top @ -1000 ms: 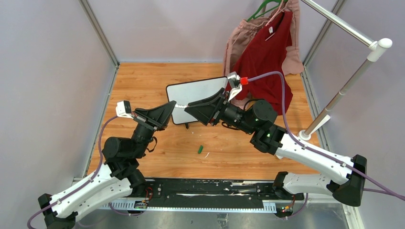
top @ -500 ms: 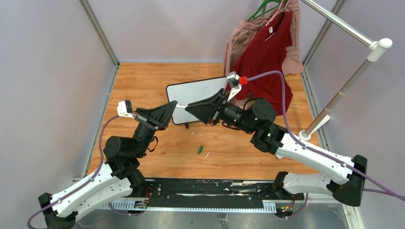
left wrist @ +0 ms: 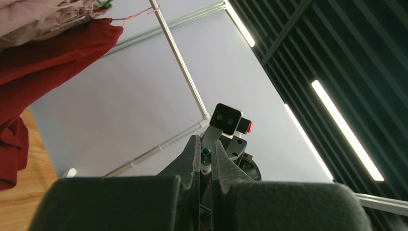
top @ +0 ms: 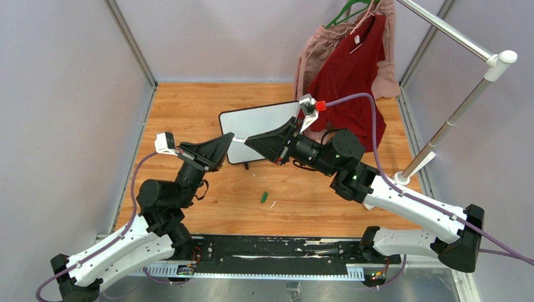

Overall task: Write a sentence on the whiteboard
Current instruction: Adjust the whiteboard marker, then write a sentence on the whiteboard.

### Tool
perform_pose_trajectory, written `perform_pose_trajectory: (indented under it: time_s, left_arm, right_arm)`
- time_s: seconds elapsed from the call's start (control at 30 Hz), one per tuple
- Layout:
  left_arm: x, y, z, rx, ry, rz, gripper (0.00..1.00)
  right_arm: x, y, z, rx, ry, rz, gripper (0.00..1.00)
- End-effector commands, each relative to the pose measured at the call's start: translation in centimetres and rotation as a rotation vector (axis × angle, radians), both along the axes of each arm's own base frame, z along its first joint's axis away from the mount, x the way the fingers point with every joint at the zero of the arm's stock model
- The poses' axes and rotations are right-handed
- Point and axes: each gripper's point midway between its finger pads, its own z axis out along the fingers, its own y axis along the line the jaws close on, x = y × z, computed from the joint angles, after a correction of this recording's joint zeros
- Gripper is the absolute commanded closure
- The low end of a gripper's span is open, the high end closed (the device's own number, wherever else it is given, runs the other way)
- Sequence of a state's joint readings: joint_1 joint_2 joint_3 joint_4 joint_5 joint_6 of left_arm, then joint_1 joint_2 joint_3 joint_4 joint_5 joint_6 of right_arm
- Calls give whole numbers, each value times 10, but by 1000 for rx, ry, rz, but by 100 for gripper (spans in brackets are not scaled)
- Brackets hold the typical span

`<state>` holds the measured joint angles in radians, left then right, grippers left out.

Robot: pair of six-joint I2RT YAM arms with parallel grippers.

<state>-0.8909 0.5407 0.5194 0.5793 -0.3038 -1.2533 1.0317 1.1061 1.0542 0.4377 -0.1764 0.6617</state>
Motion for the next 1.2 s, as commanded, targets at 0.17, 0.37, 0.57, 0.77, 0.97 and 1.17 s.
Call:
perform_pose_trajectory:
  time_s: [0.17,0.37,0.57,0.77,0.97,1.17]
  left_arm:
    - [-1,-2,-3,18,-13,2,94]
    - [-2,11,-5,35,-18,52,28]
    - [-5,38,-12,129,-21,173,3]
    - [-5,80,-42,488,8,383,3]
    - [7,122,-93,880,130,571,6]
    - [16,122,-118,1102,127,600,7]
  right_arm:
    - [-2,-10,27,64,-67,-3,100]
    - [-3,-17,30,54,-93,-22,100]
    - [-2,-34,25,-25,-130,-89,100]
    - [16,-83,-6,-225,-155,-310,100]
    - [47,-144,-61,-457,-126,-611,100]
    - [54,-158,-96,-552,-122,-675,100]
